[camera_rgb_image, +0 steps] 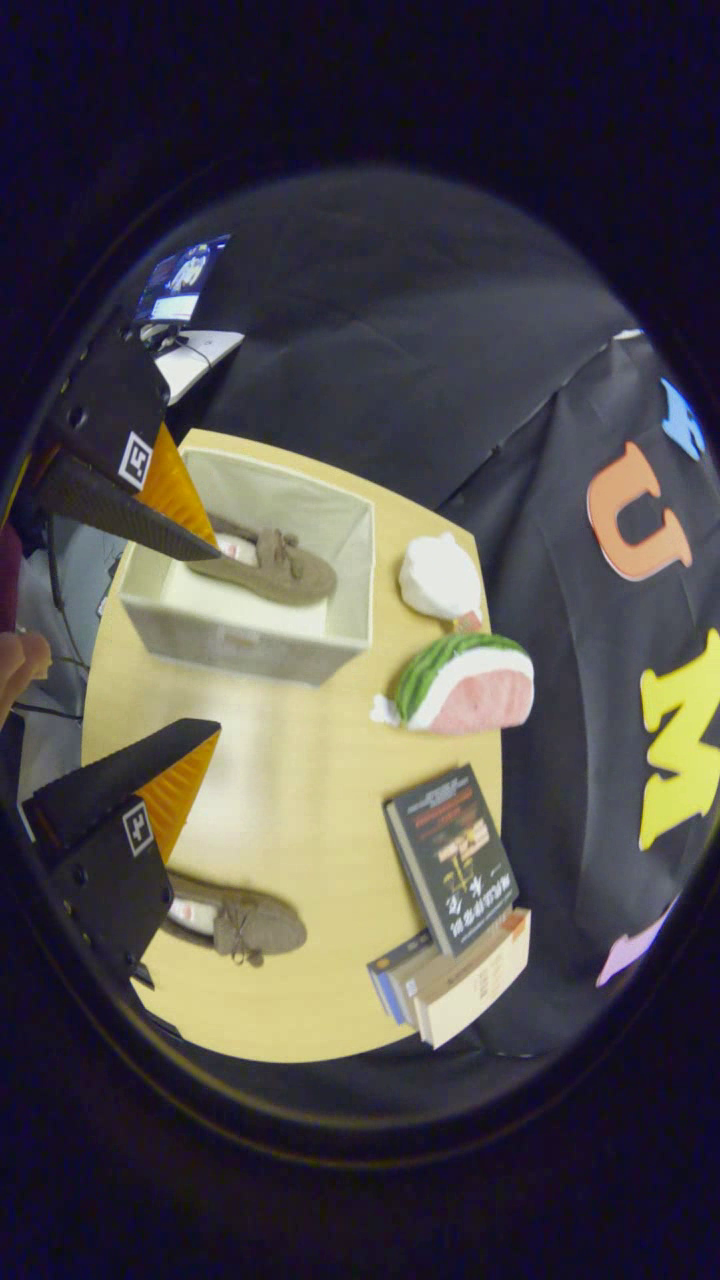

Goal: Open the storage box then place both shoes into the box .Put the left shoe in first, then the right shoe, with the right side of both shoes facing outward in a uniform manner.

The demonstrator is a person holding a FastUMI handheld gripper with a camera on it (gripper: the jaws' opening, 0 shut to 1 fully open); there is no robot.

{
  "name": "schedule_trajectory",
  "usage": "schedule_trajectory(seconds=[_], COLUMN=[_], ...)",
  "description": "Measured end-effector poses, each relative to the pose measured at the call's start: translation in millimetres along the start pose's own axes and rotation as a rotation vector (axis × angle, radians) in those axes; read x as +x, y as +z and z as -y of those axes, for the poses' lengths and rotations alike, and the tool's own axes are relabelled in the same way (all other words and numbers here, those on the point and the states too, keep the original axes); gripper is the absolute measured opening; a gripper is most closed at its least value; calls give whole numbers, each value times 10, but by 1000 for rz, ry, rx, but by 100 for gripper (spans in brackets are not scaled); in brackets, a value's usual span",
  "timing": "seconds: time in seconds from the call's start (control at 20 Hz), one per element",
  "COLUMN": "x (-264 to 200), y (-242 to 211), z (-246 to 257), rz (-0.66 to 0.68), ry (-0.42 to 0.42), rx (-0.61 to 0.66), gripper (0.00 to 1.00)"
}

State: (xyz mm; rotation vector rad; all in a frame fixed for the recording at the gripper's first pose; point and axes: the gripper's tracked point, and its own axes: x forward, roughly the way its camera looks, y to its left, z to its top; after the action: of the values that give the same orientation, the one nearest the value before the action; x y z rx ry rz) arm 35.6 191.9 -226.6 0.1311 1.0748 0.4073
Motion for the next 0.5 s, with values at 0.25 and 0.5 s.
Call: schedule_trajectory(seconds=[0.25, 0.5], x=[-188, 34], y=[-75, -215], z=[1335, 2229], rz=[-1, -63], ry=[-116, -199], rx=[116, 180], gripper=[97, 96])
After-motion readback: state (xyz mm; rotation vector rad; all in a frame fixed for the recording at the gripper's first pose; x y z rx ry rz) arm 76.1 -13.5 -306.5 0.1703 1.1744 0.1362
